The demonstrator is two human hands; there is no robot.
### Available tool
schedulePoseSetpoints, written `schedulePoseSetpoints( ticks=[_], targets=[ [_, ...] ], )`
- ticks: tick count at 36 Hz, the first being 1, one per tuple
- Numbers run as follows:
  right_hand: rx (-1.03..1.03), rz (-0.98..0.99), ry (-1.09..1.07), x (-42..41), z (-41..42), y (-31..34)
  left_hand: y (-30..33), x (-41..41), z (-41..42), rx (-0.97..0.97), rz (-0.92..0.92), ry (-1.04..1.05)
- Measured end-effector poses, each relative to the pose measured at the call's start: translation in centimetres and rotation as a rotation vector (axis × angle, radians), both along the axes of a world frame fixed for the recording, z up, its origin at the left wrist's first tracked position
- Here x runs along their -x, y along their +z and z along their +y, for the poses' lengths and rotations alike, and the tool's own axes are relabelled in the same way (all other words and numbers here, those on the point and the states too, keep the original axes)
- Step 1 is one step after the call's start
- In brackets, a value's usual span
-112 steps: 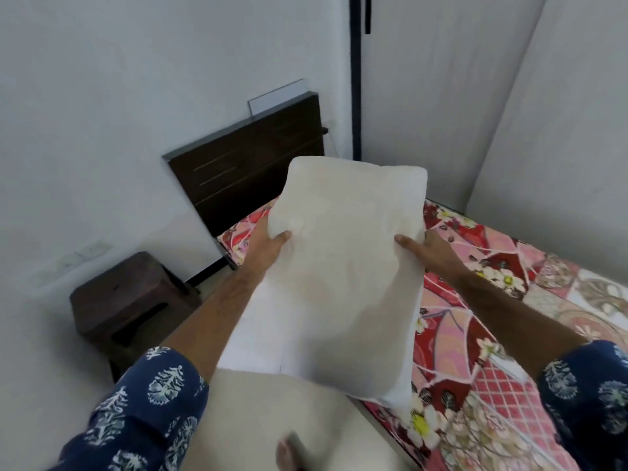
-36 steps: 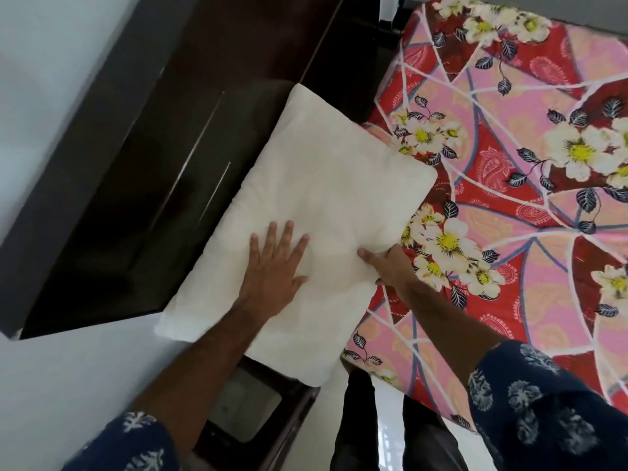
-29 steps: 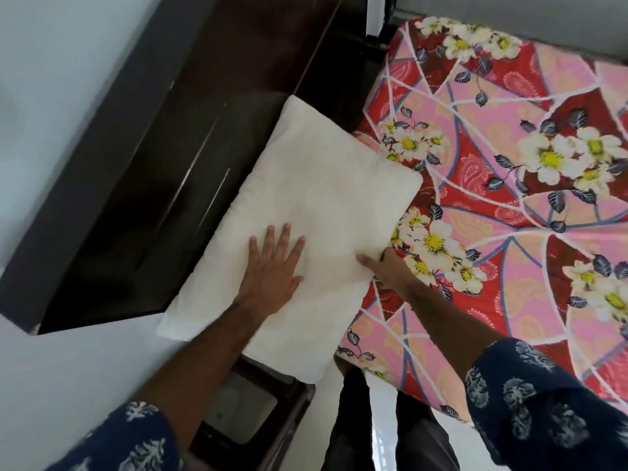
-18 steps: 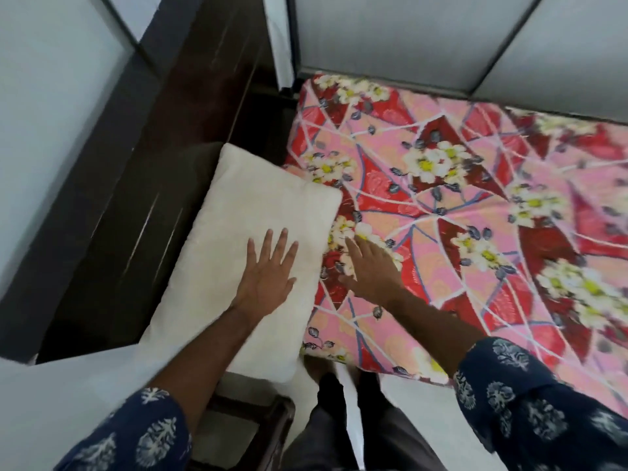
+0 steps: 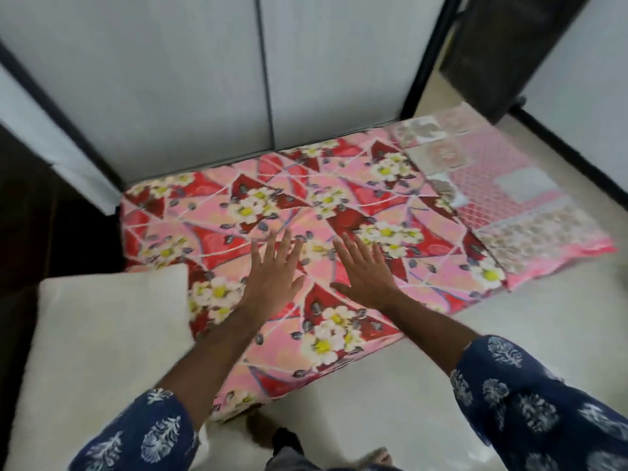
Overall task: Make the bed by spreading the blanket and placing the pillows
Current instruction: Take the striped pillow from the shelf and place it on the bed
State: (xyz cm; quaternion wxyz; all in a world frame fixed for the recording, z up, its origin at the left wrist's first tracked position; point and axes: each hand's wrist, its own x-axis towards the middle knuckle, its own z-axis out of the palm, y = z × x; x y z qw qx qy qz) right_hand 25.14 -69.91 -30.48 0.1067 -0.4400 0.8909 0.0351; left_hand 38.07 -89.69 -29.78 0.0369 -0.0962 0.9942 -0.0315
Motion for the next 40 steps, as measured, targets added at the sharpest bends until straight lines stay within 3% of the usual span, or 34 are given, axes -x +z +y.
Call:
schedulePoseSetpoints(
  ticks=[18, 40],
  targets=[
    [0.147, 0.213, -0.589, 14.6, 43.9, 11.2, 10.7, 26.8, 39.5, 0.027, 0.187, -0.573],
    [0.097, 0.413, -1.208, 33.2, 74.4, 16.9, 16.2, 59.5, 72.8, -0.051, 0.215, -1.143]
  ],
)
